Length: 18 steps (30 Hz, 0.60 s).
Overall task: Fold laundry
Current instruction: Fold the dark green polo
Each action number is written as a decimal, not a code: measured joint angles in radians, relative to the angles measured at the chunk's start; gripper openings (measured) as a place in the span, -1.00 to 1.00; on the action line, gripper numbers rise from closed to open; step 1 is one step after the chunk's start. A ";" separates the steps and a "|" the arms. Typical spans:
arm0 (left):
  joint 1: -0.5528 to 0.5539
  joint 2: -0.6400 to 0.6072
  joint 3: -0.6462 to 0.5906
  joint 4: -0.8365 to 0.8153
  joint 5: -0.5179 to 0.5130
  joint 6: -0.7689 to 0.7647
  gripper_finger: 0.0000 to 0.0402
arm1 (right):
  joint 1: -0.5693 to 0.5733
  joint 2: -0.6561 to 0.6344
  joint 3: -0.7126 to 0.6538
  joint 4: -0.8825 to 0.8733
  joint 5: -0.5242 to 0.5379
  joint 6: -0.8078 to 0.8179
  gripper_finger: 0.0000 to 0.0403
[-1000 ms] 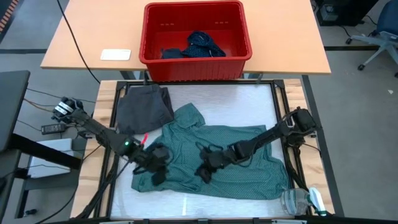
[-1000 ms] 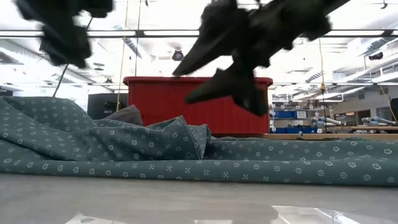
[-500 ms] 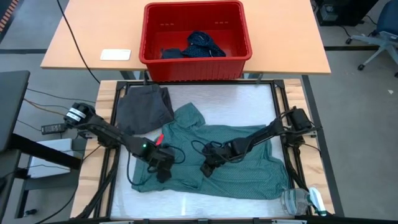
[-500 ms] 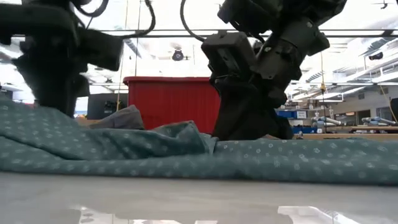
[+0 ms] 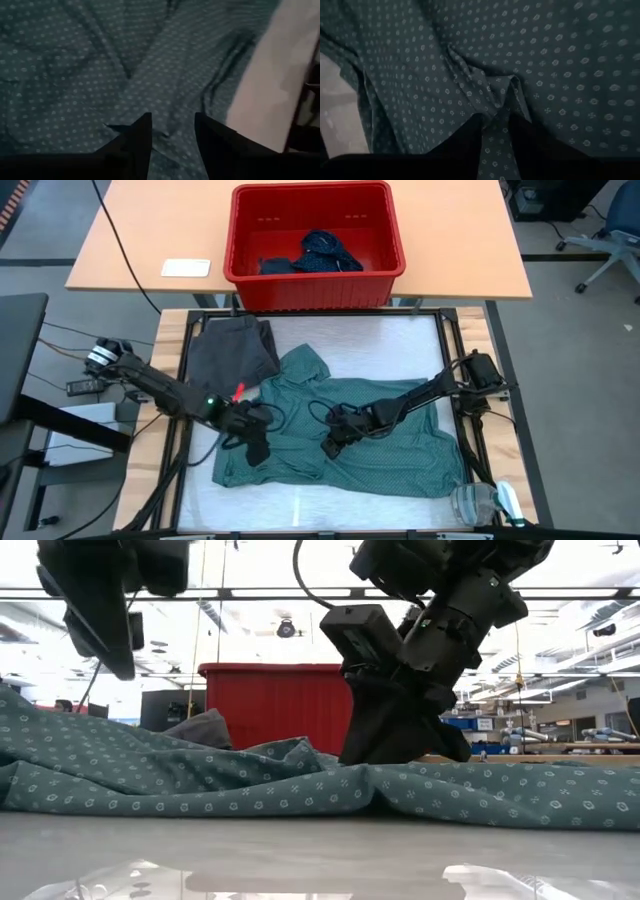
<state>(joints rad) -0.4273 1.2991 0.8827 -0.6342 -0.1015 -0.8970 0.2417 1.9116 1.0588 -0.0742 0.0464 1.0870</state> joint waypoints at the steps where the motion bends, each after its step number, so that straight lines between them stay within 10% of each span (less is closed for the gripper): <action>1: -0.013 -0.008 0.000 0.003 -0.009 0.000 -0.24 | 0.003 -0.009 -0.001 0.002 0.017 0.010 -0.45; 18: -0.204 0.214 -0.006 0.158 0.063 -0.093 -0.24 | 0.068 0.076 -0.001 0.390 -0.080 -0.068 -0.52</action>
<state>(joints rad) -0.6309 1.5133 0.8767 -0.4760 -0.0390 -0.9901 0.3098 1.9877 1.0580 0.3156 -0.0333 1.0187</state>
